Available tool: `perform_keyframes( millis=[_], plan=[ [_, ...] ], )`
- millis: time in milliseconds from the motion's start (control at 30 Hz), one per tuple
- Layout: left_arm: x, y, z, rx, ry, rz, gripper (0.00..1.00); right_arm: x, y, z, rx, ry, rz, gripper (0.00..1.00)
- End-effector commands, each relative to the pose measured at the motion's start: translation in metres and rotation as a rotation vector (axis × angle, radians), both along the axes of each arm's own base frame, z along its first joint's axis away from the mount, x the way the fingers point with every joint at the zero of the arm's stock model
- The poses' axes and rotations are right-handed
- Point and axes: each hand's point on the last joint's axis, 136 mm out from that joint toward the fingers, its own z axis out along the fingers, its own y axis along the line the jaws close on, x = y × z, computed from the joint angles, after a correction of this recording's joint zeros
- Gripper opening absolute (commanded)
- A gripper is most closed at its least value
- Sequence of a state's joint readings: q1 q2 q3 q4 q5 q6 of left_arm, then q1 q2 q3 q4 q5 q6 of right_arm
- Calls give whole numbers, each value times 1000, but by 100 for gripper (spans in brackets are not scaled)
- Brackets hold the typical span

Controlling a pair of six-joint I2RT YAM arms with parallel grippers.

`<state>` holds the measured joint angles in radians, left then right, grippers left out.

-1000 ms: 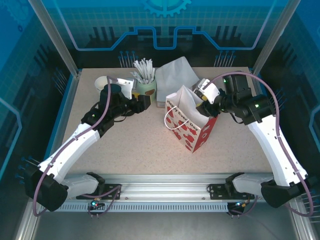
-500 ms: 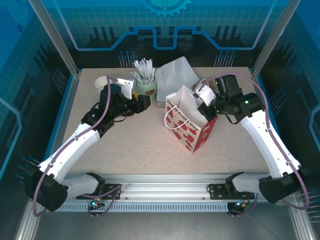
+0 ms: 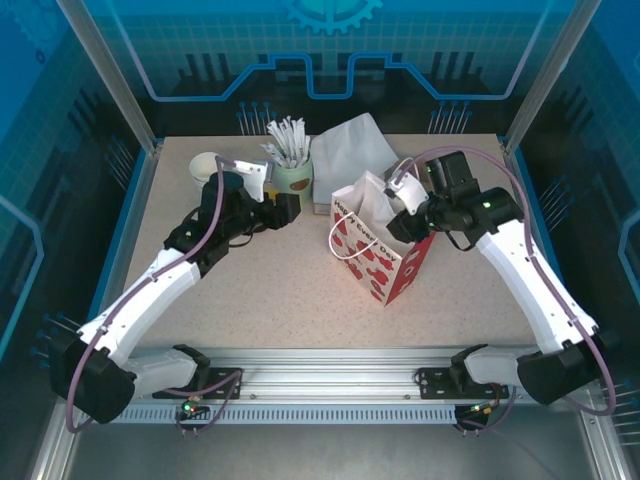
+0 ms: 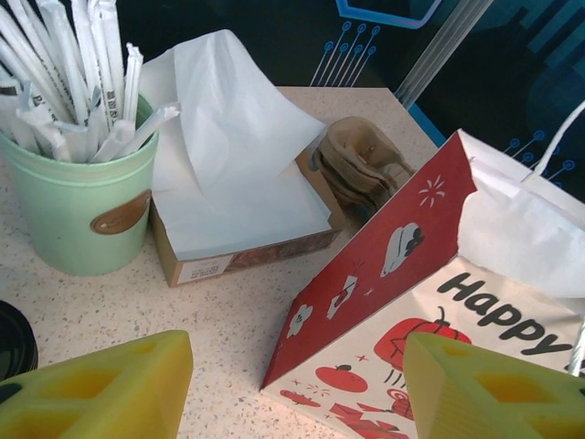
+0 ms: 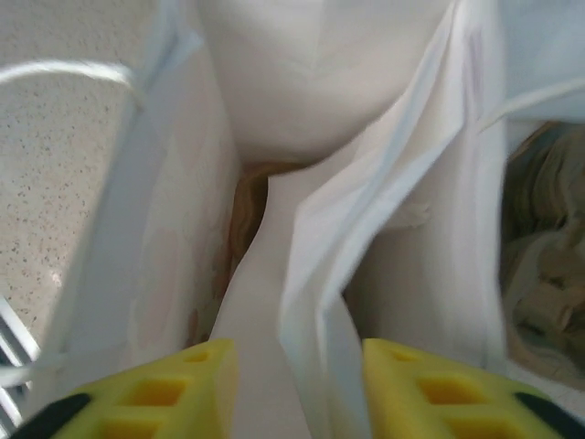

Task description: Pack the takeout coffee

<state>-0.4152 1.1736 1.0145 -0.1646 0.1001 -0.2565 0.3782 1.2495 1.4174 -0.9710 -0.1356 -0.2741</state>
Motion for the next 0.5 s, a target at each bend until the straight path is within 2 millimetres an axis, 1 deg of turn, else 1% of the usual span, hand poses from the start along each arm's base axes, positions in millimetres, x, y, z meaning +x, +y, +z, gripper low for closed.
perform_keyframes(
  millis=[0,67,133,233,300,333,400,467],
  plan=[
    [-2,11,10,6,-59,42,65,-4,-2,58,137,-172,-35,56],
    [-3,18,8,9,-72,72,67,-3,-13,72,171,-225,-86,61],
    [-4,29,8,12,-94,115,72,0,-28,80,191,-279,-157,66],
    [-6,52,5,5,-130,203,77,11,-64,87,194,-359,-322,78],
    [-6,71,-1,-9,-145,272,81,21,-94,88,195,-407,-459,86],
    [-6,81,-4,-14,-148,309,83,24,-105,87,192,-419,-509,88],
    [-6,103,-12,-12,-159,388,90,32,-136,81,177,-445,-647,94],
    [-5,123,-22,4,-161,461,96,39,-165,70,166,-446,-764,97]
  ],
)
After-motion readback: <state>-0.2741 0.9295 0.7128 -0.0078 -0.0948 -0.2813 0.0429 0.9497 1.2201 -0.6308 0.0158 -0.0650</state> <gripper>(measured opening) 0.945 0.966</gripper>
